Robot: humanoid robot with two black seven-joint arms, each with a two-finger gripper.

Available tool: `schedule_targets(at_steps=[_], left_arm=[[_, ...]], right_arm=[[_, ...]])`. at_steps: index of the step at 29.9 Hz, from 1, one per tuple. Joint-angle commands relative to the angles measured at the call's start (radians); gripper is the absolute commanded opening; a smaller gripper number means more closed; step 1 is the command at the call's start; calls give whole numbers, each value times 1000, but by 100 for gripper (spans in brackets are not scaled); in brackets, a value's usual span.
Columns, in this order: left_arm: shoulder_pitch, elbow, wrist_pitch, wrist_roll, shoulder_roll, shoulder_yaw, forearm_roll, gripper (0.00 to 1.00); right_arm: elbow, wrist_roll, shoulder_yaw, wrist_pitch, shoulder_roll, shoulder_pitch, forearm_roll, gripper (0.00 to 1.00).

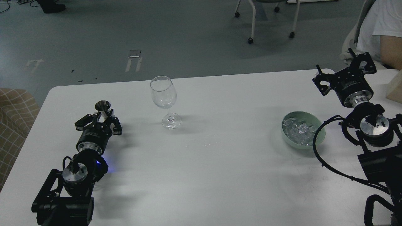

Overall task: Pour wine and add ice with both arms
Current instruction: 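Lift the jigger upright with the left gripper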

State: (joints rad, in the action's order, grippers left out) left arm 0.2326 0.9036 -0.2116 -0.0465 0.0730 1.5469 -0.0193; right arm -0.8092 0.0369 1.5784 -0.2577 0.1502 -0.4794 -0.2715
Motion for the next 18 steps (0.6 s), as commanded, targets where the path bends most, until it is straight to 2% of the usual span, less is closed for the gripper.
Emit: schedule_targets(at_steps=[1,8,18], left_arm=[[2,1,-25,-1,-2,1,-1,37],[-6,0,-72,0,-4,4,-1,37],[-12,1,-91,0,-12,4,-8,37]], right_arm=[[-1,0,0,0,0,1,0,100],[-2,0,0,0,0,1,0,100],[-2,0,0,0,0,-1,0,100]])
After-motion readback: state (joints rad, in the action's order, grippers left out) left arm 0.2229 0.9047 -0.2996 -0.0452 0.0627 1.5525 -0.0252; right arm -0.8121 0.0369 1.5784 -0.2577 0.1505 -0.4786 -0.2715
